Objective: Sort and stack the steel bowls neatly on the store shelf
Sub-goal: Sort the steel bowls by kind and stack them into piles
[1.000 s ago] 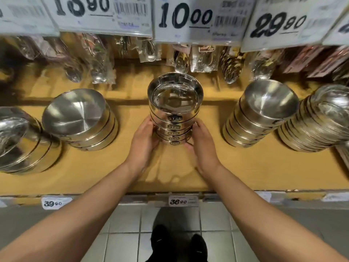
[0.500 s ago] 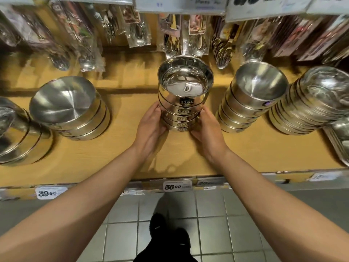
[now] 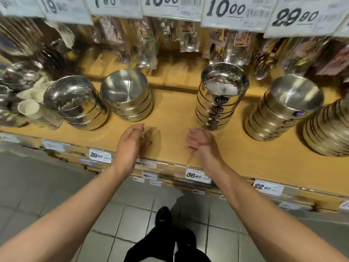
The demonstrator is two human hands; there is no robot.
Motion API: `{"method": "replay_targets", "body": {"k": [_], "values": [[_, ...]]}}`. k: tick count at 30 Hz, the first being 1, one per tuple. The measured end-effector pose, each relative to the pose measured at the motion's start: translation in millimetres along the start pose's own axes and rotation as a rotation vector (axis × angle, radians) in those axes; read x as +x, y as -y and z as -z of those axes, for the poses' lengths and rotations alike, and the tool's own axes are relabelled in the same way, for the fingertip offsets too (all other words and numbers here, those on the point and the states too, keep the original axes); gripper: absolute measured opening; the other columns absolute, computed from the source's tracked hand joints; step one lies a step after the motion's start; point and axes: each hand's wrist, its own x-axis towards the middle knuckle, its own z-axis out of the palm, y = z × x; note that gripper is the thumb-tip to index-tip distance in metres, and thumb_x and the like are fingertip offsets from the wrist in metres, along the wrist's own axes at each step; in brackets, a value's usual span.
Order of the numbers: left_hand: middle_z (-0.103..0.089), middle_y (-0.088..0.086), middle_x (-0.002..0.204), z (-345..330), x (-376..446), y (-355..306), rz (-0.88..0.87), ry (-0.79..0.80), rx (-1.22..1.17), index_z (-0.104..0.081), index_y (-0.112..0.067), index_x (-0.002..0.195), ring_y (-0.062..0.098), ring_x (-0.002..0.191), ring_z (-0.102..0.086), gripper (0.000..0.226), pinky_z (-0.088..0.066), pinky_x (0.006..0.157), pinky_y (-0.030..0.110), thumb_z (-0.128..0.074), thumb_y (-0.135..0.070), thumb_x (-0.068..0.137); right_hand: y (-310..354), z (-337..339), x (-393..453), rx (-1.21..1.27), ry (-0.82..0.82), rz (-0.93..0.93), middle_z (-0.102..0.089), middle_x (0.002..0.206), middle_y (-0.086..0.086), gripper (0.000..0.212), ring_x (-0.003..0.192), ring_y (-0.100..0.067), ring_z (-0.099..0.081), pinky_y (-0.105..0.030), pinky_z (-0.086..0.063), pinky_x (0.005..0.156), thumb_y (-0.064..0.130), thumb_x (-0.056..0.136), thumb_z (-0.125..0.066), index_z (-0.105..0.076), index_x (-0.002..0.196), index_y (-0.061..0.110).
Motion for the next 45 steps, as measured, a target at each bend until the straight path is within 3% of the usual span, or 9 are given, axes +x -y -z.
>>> {"method": "replay_targets", "body": {"k": [5,10,14,19,25,30,37,42,45], "values": [[-0.062,-0.002,0.136,41.9,23.7,-14.2,-0.065,-0.026,0.053,-0.059,-0.025,0.137,0.017,0.125,-0.056,0.033,-0.046,0.109,0.041,-0.046,-0.028,0.107,2.9,-46.5,11.4,-0.049,0.089,0.031,-0.061,0.120,-0.003,0.023,0.110,-0.020,-0.061,-0.027,-0.056,0.074,0.028,0.105,-0.052,-0.059,0.126,0.021],[-0.039,-0.011,0.157,59.9,73.8,-22.2,-0.105,-0.103,0.061,-0.027,-0.024,0.160,0.014,0.146,-0.035,0.054,-0.028,0.123,0.049,-0.035,-0.034,0.108,-1.3,-85.3,39.9,-0.055,0.050,0.052,-0.052,0.139,0.002,0.038,0.111,-0.014,-0.057,-0.027,-0.055,0.075,0.030,0.104,-0.052,-0.054,0.142,0.030],[-0.028,-0.021,0.159,64.1,106.5,-17.7,-0.133,-0.068,0.121,-0.020,-0.024,0.162,0.009,0.151,-0.027,0.062,-0.018,0.126,0.044,-0.034,-0.040,0.103,-8.5,-125.6,65.3,-0.072,0.036,0.083,-0.044,0.144,0.007,0.048,0.104,0.000,-0.053,-0.032,-0.054,0.080,0.040,0.104,-0.048,-0.042,0.152,0.035],[-0.039,-0.001,0.161,74.0,129.5,-8.8,-0.211,0.025,0.130,-0.030,-0.018,0.159,0.014,0.150,-0.033,0.069,-0.022,0.126,0.046,-0.039,-0.046,0.096,-6.9,-167.3,85.0,-0.042,0.055,0.151,-0.022,0.168,0.008,0.052,0.154,-0.012,-0.022,-0.048,-0.026,0.125,0.040,0.110,-0.034,-0.024,0.160,0.028],[-0.059,0.005,0.140,67.1,138.7,-19.8,-0.102,0.105,-0.021,-0.050,-0.022,0.139,0.029,0.136,-0.050,0.047,-0.032,0.119,0.058,-0.051,-0.032,0.093,9.7,-172.9,93.4,0.058,0.080,0.197,-0.069,0.113,0.033,0.029,0.107,0.013,-0.063,-0.036,-0.051,0.102,0.039,0.110,-0.035,-0.056,0.130,0.036],[-0.065,0.000,0.128,40.4,118.6,-16.9,-0.095,0.207,-0.048,-0.053,-0.020,0.133,0.022,0.125,-0.059,0.038,-0.040,0.113,0.060,-0.052,-0.027,0.096,8.8,-138.9,88.5,0.068,-0.016,0.221,-0.069,0.130,0.004,0.038,0.126,-0.015,-0.061,-0.050,-0.045,0.113,0.046,0.105,-0.040,-0.063,0.131,0.031],[-0.065,-0.013,0.123,28.1,104.0,-9.1,-0.106,0.209,-0.070,-0.057,-0.031,0.125,0.022,0.127,-0.058,0.030,-0.044,0.112,0.056,-0.052,-0.026,0.096,0.8,-116.6,80.6,0.016,-0.034,0.230,-0.067,0.131,0.014,0.037,0.127,-0.009,-0.059,-0.045,-0.043,0.114,0.060,0.096,-0.044,-0.064,0.125,0.048],[-0.056,0.015,0.126,32.6,102.2,-8.9,-0.084,0.273,-0.181,-0.045,-0.014,0.132,0.028,0.116,-0.055,0.027,-0.043,0.105,0.044,-0.044,-0.008,0.106,1.3,-121.1,77.6,0.000,-0.036,0.240,-0.066,0.131,0.014,0.030,0.126,-0.007,-0.059,-0.040,-0.047,0.110,0.049,0.105,-0.038,-0.062,0.123,0.049],[-0.064,0.005,0.121,34.6,102.2,-8.0,-0.080,0.276,-0.168,-0.047,-0.017,0.132,0.019,0.112,-0.061,0.026,-0.049,0.101,0.038,-0.044,-0.010,0.107,3.5,-123.9,77.1,-0.016,-0.007,0.219,-0.068,0.123,0.019,0.029,0.117,0.002,-0.062,-0.030,-0.051,0.096,0.050,0.106,-0.035,-0.063,0.113,0.054]]}}
